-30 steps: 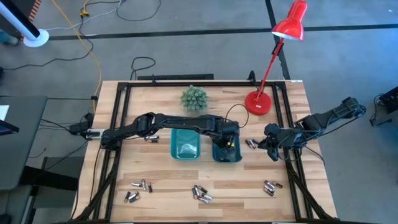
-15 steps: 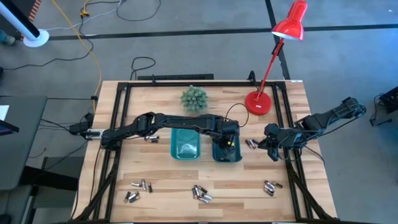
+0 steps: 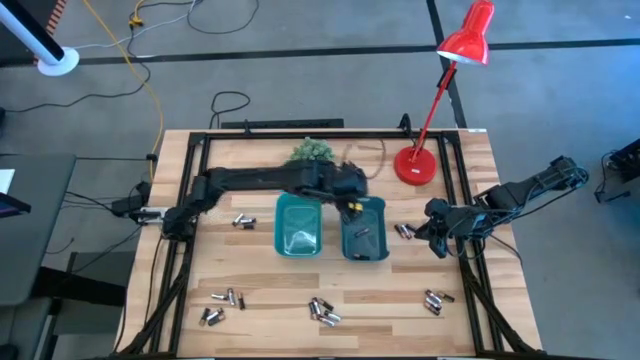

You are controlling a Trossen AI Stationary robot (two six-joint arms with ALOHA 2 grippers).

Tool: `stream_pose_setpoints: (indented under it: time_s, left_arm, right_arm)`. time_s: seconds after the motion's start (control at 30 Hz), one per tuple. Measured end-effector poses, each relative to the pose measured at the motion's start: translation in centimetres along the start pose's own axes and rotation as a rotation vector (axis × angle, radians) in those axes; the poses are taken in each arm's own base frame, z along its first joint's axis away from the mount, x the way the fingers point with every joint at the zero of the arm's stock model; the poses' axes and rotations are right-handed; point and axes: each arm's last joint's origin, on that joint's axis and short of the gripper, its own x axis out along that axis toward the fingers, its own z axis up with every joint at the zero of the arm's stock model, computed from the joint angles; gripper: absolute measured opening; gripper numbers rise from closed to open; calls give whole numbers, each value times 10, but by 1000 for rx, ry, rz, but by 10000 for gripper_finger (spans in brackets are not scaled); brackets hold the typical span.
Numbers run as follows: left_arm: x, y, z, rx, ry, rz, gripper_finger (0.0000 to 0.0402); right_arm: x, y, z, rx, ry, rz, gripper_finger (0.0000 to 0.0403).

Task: Sort batteries
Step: Put the silver battery into the green bin

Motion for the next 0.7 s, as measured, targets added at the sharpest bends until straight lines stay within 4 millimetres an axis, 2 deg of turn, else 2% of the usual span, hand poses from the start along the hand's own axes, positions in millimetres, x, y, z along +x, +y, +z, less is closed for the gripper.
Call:
stream_pose_setpoints:
  time_s: [0.13,0.23,0.43,0.7]
  left_arm:
    - [-38,27,-12,6,-15,51,125]
    - [-55,48,-33,-34,-9,80,125]
    - [-65,86,-100,-205,-33,38,125]
    - [-63,127,-201,-388,50,-54,117]
  right_arm:
    - [0,0,0,6,-4,3,83]
    - [0,0,1,20,-4,3,83]
    - [0,0,1,33,-6,1,83]
    - [0,0,0,55,-5,-1,83]
